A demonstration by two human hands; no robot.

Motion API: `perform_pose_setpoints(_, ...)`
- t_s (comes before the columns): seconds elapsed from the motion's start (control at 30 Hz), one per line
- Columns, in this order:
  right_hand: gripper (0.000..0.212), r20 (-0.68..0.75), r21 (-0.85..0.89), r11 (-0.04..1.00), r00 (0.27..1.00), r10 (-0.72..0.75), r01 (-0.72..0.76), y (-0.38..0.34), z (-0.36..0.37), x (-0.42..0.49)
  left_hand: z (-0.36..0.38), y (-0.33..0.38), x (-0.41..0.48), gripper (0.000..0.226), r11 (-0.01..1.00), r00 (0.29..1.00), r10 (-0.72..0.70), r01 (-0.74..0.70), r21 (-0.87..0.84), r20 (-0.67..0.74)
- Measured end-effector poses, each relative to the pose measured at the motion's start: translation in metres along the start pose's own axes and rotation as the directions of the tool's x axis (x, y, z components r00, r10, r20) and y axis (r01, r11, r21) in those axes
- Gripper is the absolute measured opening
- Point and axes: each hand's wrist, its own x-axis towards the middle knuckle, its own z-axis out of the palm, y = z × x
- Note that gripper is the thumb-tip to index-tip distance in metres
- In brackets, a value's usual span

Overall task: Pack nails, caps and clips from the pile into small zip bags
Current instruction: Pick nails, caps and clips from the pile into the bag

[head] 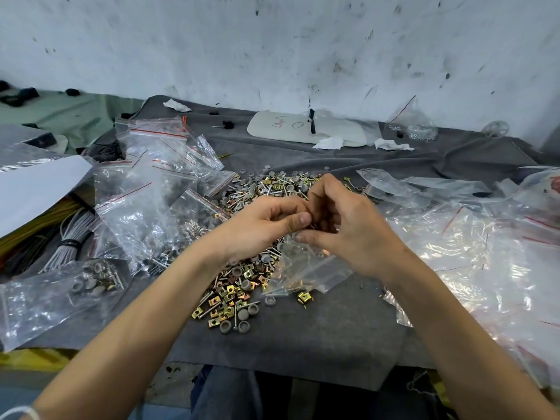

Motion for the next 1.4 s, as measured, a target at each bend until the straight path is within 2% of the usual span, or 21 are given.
perform_pose_setpoints(0.07,0.046,0.027,-0.007,1.0,1.0,0.006,-0.006,-0.002,-0.001,-0.001,-0.002,-0.001,0.0,0.019,0.999,0.999,-0.019,0.02,-0.032,0.025)
perform_pose_setpoints(0.17,0.042,0.065,-0.019,1.0,0.998,0.026,-0.025,-0.003,0.0,-0.002,-0.006,-0.004,0.001,0.033,0.997,0.997,-0.034,0.04,-0.073,0.076)
perform_pose_setpoints(0.27,0.044,0.076,-0.037,0.999,0.997,0.008,-0.005,-0.003,0.001,-0.002,-0.008,-0.008,0.001,0.03,0.996,0.991,-0.037,0.048,-0.079,0.132)
perform_pose_setpoints(0.5,0.051,0.026,-0.177,0.981,0.997,-0.074,0.077,0.0,0.004,-0.003,-0.003,-0.019,0.001,0.033,0.995,0.995,-0.033,0.042,-0.092,0.093)
perform_pose_setpoints(0.67,0.055,-0.021,-0.177,0.979,0.994,-0.103,0.098,0.003,0.006,-0.006,0.003,-0.015,-0.003,0.073,0.985,0.995,-0.002,0.019,-0.173,0.095)
perform_pose_setpoints(0.83,0.054,-0.023,-0.182,0.979,0.995,-0.094,0.089,0.004,0.006,-0.004,0.006,-0.01,-0.003,0.077,0.984,0.995,0.033,-0.017,-0.176,0.089)
perform_pose_setpoints(0.9,0.053,-0.023,-0.154,0.985,0.997,-0.079,0.074,0.004,0.006,-0.004,0.003,-0.011,-0.003,0.07,0.99,0.998,0.004,0.004,-0.144,0.057)
perform_pose_setpoints(0.97,0.051,-0.019,-0.07,0.994,0.996,-0.082,0.081,0.004,0.007,-0.008,-0.003,-0.015,-0.002,0.046,0.992,0.999,-0.042,0.042,-0.115,0.004)
perform_pose_setpoints(1.03,0.05,-0.008,-0.083,0.991,0.995,-0.103,0.102,0.002,0.013,-0.01,-0.01,-0.017,-0.001,0.029,0.995,0.998,-0.051,0.047,-0.09,-0.044)
perform_pose_setpoints(1.13,0.039,-0.095,-0.087,0.996,0.995,-0.035,0.026,0.007,0.017,-0.011,-0.011,-0.017,0.004,0.027,0.998,0.996,-0.036,0.04,0.045,-0.079)
perform_pose_setpoints(1.23,0.029,-0.266,0.058,0.995,0.96,0.092,-0.08,0.013,0.014,-0.01,-0.011,-0.022,0.008,0.022,0.986,0.991,0.008,0.015,0.167,-0.133)
perform_pose_setpoints(1.3,0.029,-0.261,0.116,0.985,0.953,0.154,-0.127,0.015,0.015,-0.01,-0.008,-0.023,0.009,0.016,0.979,0.985,0.055,-0.022,0.205,-0.161)
perform_pose_setpoints(1.4,0.034,-0.267,0.102,0.988,0.954,0.137,-0.114,0.016,0.021,-0.012,-0.003,-0.02,0.008,0.01,0.975,0.977,0.102,-0.061,0.213,-0.185)
